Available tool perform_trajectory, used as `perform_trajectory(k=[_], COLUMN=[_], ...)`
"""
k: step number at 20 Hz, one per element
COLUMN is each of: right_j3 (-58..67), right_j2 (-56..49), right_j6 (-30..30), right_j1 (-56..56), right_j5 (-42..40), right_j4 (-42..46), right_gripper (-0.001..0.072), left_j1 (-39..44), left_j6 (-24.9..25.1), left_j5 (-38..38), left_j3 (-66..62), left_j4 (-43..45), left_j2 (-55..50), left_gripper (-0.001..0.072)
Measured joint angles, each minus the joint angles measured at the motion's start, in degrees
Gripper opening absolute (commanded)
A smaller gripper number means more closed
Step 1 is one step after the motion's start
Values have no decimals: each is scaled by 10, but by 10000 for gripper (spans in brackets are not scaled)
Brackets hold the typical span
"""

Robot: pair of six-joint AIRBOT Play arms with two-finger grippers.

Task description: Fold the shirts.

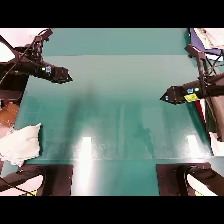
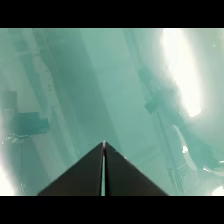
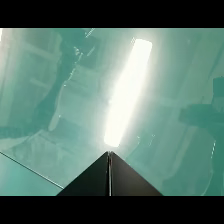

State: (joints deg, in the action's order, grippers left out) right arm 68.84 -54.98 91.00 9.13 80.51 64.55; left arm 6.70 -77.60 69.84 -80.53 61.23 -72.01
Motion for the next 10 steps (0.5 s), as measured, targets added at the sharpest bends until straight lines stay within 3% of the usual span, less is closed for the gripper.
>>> perform_trajectory(k=[10], right_j3=[0], right_j2=[0], right_j6=[0], right_j1=[0], right_j5=[-12], right_j4=[0], right_gripper=[17], left_j1=[0], left_j6=[0], left_j5=[0], left_j3=[0], left_j4=[0], left_j2=[0], left_gripper=[24])
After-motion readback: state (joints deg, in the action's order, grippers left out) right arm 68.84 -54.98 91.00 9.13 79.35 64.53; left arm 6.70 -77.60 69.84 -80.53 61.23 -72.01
